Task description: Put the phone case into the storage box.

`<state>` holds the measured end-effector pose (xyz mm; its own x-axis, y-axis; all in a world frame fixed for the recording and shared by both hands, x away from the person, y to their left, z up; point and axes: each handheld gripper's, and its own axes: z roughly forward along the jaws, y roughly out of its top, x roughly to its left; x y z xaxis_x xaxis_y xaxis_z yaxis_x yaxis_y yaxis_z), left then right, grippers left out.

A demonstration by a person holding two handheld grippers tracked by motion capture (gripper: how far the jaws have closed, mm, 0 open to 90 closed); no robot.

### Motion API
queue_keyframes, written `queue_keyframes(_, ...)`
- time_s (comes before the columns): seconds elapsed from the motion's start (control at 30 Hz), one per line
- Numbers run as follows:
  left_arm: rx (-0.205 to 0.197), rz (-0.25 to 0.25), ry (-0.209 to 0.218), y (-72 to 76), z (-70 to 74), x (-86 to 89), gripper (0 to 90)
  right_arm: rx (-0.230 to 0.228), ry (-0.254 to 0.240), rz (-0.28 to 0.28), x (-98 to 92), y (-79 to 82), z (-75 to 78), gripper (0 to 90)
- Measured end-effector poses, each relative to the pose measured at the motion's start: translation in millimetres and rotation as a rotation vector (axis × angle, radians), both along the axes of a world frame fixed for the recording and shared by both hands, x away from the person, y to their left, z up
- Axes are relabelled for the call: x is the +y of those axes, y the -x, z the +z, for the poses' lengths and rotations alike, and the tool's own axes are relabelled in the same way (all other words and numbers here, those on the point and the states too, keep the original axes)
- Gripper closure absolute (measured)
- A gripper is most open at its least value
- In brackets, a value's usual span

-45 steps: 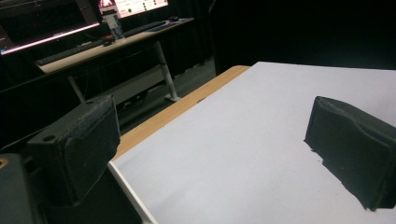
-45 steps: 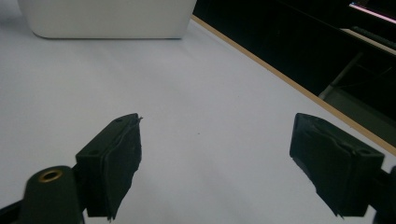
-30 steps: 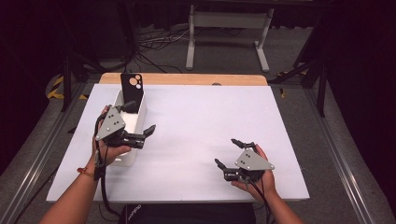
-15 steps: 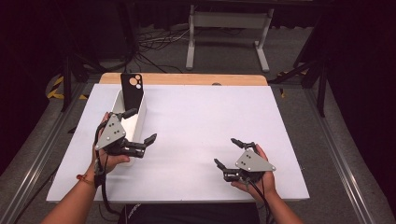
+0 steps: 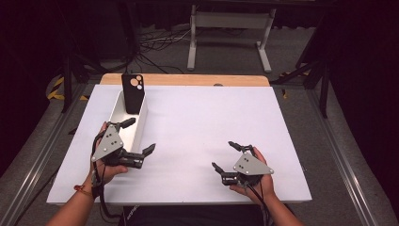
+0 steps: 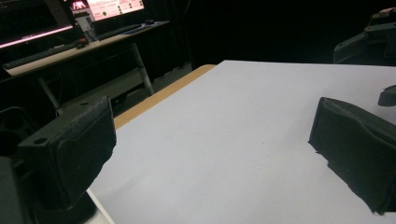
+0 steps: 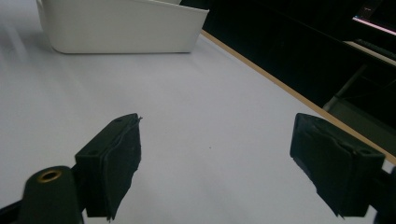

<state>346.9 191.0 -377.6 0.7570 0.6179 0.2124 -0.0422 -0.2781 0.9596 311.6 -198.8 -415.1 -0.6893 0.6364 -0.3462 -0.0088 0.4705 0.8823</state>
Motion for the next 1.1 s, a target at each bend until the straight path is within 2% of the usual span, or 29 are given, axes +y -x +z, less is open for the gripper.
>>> queue_keyframes(0.17,0.009,-0.022,0.006,3.0,-3.9,-2.8,1.2,0.005,-0.005,-0.008,-2.2,0.5,-0.1,17.4)
queue_keyframes(0.37,0.028,-0.05,-0.02,7.4,-11.5,-11.6,1.3,0.003,-0.002,-0.003,-1.7,0.2,-0.5,17.1)
queue_keyframes(0.57,0.035,-0.057,-0.034,11.5,-18.2,-17.9,1.6,0.002,0.007,0.002,-0.1,1.2,-2.2,16.9)
queue_keyframes(0.67,0.032,-0.065,-0.068,15.8,-22.8,-21.1,1.7,-0.005,0.002,0.009,-0.3,1.6,-1.8,16.7)
queue_keyframes(0.8,0.035,-0.071,-0.065,16.0,-26.9,-21.4,1.7,-0.012,0.014,0.013,-0.2,2.1,-3.5,16.6)
queue_keyframes(0.97,0.054,-0.083,-0.082,19.4,-33.2,-21.3,1.6,-0.004,0.01,0.006,-2.3,2.1,-5.1,15.5)
queue_keyframes(1.1,0.081,-0.09,-0.078,21.4,-40.0,-19.9,1.6,-0.001,0.014,-0.007,-4.6,3.6,-5.6,13.8)
